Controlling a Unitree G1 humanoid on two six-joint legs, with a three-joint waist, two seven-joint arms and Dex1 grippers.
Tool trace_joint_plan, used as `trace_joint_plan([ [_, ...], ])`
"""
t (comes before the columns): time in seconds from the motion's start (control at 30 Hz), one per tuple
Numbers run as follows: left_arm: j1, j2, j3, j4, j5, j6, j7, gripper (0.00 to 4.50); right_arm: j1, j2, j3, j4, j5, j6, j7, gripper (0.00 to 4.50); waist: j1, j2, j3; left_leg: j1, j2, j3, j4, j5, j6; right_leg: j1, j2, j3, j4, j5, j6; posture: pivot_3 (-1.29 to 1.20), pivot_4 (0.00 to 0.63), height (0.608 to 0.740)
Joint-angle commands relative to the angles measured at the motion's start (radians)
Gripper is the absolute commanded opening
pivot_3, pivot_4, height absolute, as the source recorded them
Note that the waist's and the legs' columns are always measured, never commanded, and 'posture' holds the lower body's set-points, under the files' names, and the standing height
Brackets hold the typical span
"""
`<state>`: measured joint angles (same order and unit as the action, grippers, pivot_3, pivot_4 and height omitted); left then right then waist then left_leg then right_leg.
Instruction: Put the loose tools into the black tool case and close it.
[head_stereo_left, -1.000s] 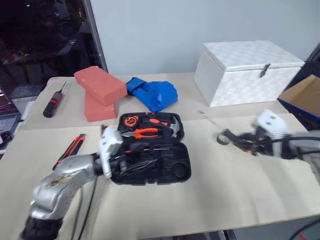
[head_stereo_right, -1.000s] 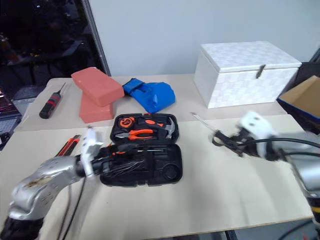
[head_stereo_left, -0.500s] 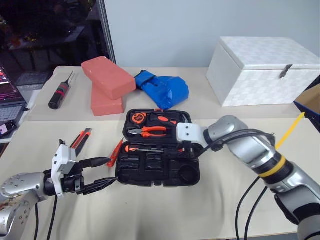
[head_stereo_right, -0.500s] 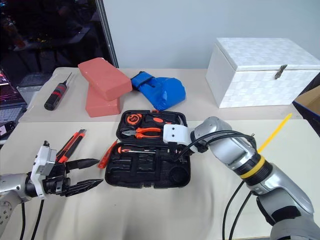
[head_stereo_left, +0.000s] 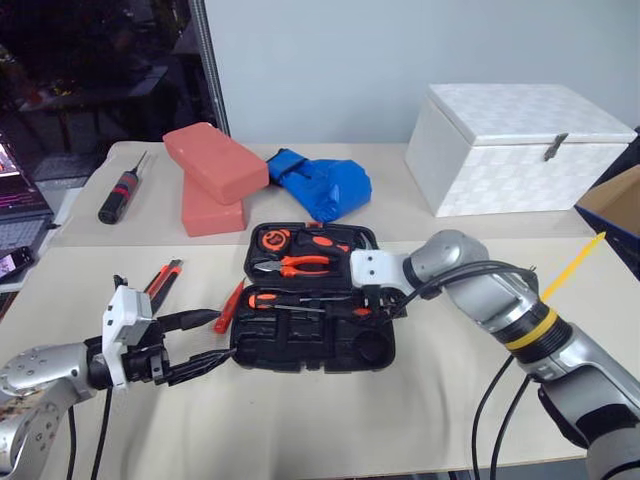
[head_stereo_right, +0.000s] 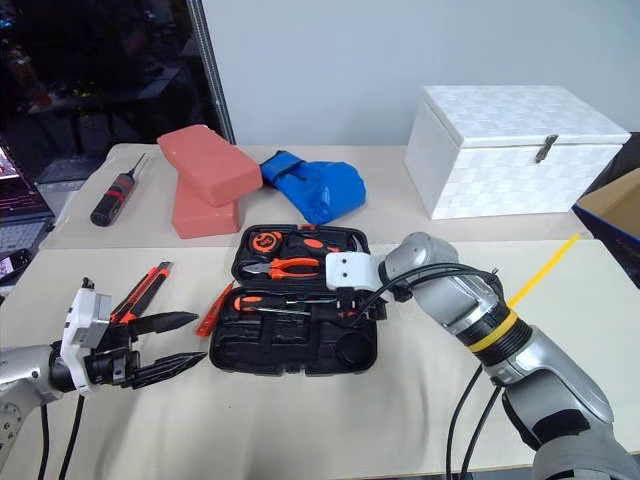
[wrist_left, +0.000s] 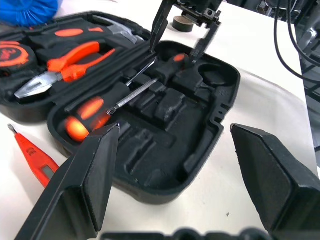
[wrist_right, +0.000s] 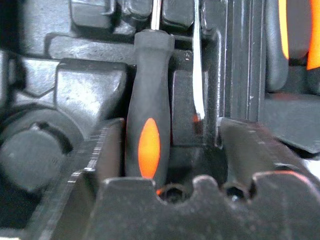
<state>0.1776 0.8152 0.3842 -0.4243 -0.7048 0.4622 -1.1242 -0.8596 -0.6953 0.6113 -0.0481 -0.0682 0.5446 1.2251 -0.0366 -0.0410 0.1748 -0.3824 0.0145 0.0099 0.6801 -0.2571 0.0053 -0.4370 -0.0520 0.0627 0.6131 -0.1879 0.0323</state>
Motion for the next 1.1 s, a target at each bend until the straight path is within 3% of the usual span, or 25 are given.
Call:
trace_joint_plan([
  [0.03, -0.013, -0.003, -0.013, -0.040, -0.008, 0.001, 0.025, 3.78, 0.021, 0.005, -0.061, -0.039, 0.059, -0.008, 0.045, 3.79, -0.001, 0.000, 0.000, 0.000, 0.000, 0.000, 0.000, 0.000, 0.000, 0.000, 0.000, 0.000, 0.000, 0.000, 0.000, 0.00, 0.150, 0.740],
  [0.07, -0.013, -0.004, -0.015, -0.042, -0.011, 0.002, 0.030, 3.78, 0.025, 0.005, -0.076, -0.048, 0.072, 0.003, 0.049, 3.79, -0.002, 0.000, 0.000, -0.001, 0.000, 0.000, 0.000, 0.000, 0.000, -0.001, 0.000, 0.000, 0.000, 0.000, 0.000, 0.00, 0.150, 0.740],
  [0.17, -0.019, -0.008, -0.036, -0.039, -0.003, -0.002, 0.038, 3.78, 0.084, 0.036, -0.232, -0.099, 0.226, 0.024, 0.047, 3.12, -0.003, 0.000, 0.000, -0.003, 0.000, 0.000, 0.000, 0.000, 0.000, -0.003, 0.001, 0.000, 0.000, 0.004, -0.007, 0.00, 0.150, 0.740],
  [0.33, -0.029, -0.014, -0.058, -0.036, 0.003, -0.008, 0.055, 3.78, 0.244, 0.130, -0.402, -0.182, 0.346, 0.064, -0.104, 1.34, -0.003, -0.001, 0.000, -0.004, 0.000, -0.001, -0.001, 0.000, 0.000, -0.003, 0.000, 0.000, 0.000, 0.004, -0.006, 0.00, 0.150, 0.740],
  [0.47, -0.030, -0.018, -0.060, -0.035, 0.005, -0.011, 0.066, 3.78, 0.384, 0.227, -0.418, -0.175, 0.284, -0.016, -0.289, 0.08, -0.004, -0.001, 0.000, -0.003, 0.000, -0.001, 0.000, 0.000, 0.000, -0.002, 0.000, 0.000, 0.001, 0.004, -0.006, 0.00, 0.150, 0.740],
  [0.63, -0.042, -0.021, -0.068, -0.023, 0.009, -0.010, 0.082, 3.78, 0.499, 0.207, -0.203, -0.028, 0.064, -0.163, -0.359, 0.08, -0.009, -0.001, -0.001, 0.000, -0.001, 0.001, 0.000, 0.000, 0.000, -0.001, 0.001, 0.002, 0.002, 0.001, -0.001, 0.00, 0.150, 0.740],
  [0.77, -0.048, -0.029, -0.067, -0.018, 0.008, -0.010, 0.096, 3.78, 0.494, 0.164, -0.166, 0.045, -0.004, -0.317, -0.341, 0.08, -0.010, -0.003, -0.003, 0.015, 0.002, 0.001, 0.000, 0.000, 0.000, 0.014, 0.005, 0.003, -0.001, -0.001, -0.003, 0.00, 0.150, 0.740],
  [0.87, -0.025, -0.057, -0.025, -0.020, -0.005, 0.000, 0.151, 3.78, 0.470, 0.174, -0.268, -0.016, 0.058, -0.366, -0.367, 0.08, -0.004, -0.004, -0.004, 0.019, 0.003, 0.000, 0.000, 0.000, 0.000, 0.016, 0.006, 0.003, 0.000, -0.005, -0.010, 0.00, 0.150, 0.740],
  [1.03, -0.004, -0.116, 0.048, -0.007, 0.020, 0.020, 0.315, 3.78, 0.456, 0.243, -0.447, -0.213, 0.387, -0.290, -0.302, 0.08, -0.004, -0.002, -0.001, 0.014, 0.004, 0.000, 0.000, 0.000, 0.000, 0.011, 0.008, 0.004, 0.002, -0.004, -0.008, 0.00, 0.150, 0.740],
  [1.1, 0.001, -0.138, 0.068, -0.010, 0.031, 0.043, 0.391, 3.78, 0.458, 0.225, -0.470, -0.271, 0.436, -0.236, -0.296, 0.60, -0.007, -0.002, 0.000, 0.012, 0.004, -0.001, -0.002, 0.000, 0.000, 0.009, 0.008, 0.004, 0.001, -0.001, -0.003, 0.00, 0.150, 0.740],
])
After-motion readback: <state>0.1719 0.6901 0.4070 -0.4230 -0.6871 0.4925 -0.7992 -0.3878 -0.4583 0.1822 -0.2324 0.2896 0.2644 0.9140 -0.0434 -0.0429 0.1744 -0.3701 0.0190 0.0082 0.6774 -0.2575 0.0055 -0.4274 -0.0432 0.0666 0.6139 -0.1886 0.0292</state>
